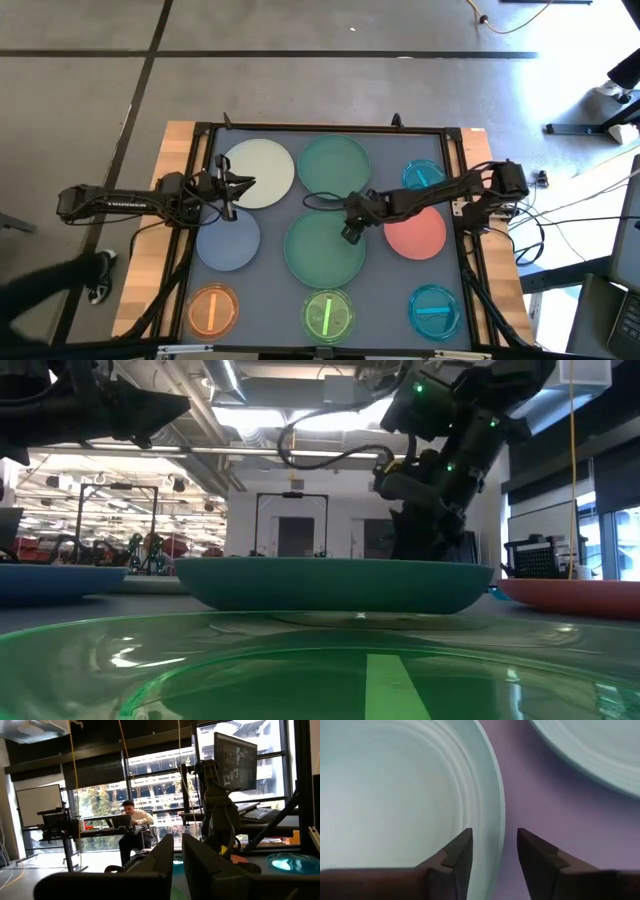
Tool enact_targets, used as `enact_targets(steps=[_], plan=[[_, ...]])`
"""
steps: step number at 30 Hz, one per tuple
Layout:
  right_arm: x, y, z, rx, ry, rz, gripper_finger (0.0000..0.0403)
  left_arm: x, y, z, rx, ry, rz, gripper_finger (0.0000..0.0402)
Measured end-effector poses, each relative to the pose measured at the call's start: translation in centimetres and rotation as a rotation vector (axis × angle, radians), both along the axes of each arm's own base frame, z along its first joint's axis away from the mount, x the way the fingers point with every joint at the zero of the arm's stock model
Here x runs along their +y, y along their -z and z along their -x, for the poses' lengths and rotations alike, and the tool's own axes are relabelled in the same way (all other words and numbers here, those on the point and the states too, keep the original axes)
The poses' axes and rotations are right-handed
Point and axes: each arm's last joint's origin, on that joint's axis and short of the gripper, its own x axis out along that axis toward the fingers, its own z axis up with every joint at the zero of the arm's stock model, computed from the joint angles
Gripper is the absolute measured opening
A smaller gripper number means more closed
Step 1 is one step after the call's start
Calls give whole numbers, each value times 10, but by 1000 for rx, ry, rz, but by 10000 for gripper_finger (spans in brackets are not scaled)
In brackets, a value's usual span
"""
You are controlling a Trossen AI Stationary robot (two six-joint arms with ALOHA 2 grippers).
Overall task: Stack plastic plates
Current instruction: Stack the bottom green plate on top of the green plate
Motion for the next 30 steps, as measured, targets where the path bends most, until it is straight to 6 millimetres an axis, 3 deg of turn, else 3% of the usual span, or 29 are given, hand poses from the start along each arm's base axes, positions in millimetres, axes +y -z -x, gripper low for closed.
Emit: enact_targets(steps=[12, 22, 30], plan=[[-2, 4, -3, 1, -33, 15, 12, 0, 0, 0, 4, 0, -4, 32], [-3, 0, -4, -17, -48, 71, 5, -1, 0, 0, 1, 45, -20, 32], [-6, -25, 1, -92, -80, 106, 1, -1, 0, 0, 1, 45, -20, 32]])
